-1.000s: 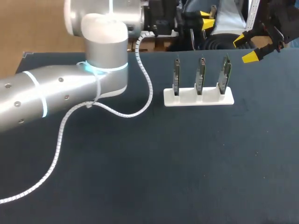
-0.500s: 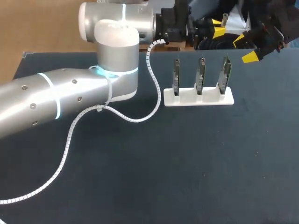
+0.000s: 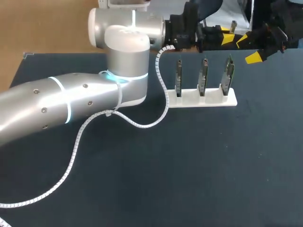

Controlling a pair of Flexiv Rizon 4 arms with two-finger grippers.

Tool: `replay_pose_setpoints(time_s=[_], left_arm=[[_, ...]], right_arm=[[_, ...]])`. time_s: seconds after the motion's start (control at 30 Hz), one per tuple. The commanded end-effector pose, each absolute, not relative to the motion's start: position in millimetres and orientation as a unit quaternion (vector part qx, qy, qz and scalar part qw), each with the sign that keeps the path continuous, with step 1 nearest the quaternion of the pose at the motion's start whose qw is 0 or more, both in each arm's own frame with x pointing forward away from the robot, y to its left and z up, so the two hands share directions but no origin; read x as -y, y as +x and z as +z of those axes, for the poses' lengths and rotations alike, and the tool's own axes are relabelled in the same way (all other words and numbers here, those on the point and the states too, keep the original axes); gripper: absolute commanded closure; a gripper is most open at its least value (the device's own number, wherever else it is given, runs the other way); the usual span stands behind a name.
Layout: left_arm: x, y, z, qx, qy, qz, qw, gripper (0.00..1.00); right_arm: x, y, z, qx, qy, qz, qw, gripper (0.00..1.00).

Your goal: Pick up the optical module with the left hand, and insert it into the network port with the right hand.

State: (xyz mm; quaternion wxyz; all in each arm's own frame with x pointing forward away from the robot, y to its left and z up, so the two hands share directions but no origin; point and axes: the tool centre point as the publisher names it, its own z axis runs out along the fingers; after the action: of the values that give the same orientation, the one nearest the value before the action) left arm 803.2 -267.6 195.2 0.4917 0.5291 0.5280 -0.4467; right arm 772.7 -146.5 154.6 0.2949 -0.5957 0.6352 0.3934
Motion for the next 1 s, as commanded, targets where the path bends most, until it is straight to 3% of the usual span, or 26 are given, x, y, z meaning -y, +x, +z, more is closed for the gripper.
replay_pose_setpoints(time_s=[0.03, 1.0], left_arm=[[271, 802, 194, -0.533, 0.525, -0.441, 0.497, 1.00], [268, 790, 181, -0.541, 0.525, -0.434, 0.493, 1.00]], right_arm=[[146, 769, 155, -0.636, -0.595, 0.390, 0.298, 0.00], [146, 769, 155, -0.636, -0.595, 0.390, 0.298, 0.00]])
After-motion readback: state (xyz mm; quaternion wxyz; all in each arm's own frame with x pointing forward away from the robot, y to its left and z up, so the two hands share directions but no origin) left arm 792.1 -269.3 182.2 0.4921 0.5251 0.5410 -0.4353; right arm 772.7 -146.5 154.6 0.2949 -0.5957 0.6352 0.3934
